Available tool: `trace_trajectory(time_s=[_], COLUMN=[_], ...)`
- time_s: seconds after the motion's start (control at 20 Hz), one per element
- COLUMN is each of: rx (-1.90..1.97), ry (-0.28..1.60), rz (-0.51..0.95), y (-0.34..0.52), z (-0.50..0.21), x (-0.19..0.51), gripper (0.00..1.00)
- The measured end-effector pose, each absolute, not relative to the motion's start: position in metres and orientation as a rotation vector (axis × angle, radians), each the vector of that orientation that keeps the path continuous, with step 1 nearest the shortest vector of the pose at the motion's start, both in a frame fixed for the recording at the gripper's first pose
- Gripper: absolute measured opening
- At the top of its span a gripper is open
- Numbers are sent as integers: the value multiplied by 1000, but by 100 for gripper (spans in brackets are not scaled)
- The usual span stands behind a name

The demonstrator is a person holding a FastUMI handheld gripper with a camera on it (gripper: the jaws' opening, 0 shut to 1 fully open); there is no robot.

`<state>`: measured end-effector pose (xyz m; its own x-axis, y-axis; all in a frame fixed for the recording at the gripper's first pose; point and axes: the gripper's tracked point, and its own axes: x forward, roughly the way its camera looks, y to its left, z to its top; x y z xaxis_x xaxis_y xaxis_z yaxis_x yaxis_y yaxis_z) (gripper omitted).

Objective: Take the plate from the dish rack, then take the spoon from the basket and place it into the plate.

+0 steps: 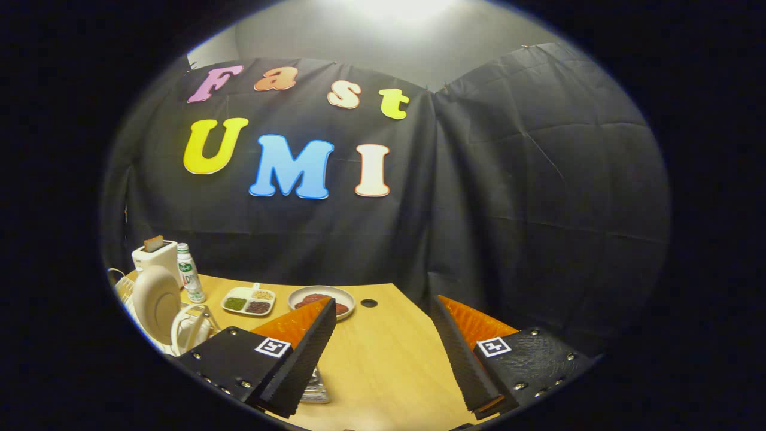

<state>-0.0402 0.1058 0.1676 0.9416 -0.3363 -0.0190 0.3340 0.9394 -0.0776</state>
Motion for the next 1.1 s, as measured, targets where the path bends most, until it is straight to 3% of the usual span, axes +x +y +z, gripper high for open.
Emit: trace_trajectory(time_s=[0.6,0.85,1.1], rx=[-1,-69,-175], ry=[53,178,324], rz=[-66,-131,-221], y=[368,405,410], z=[195,156,103], x=[2,15,30], gripper=[97,95,63])
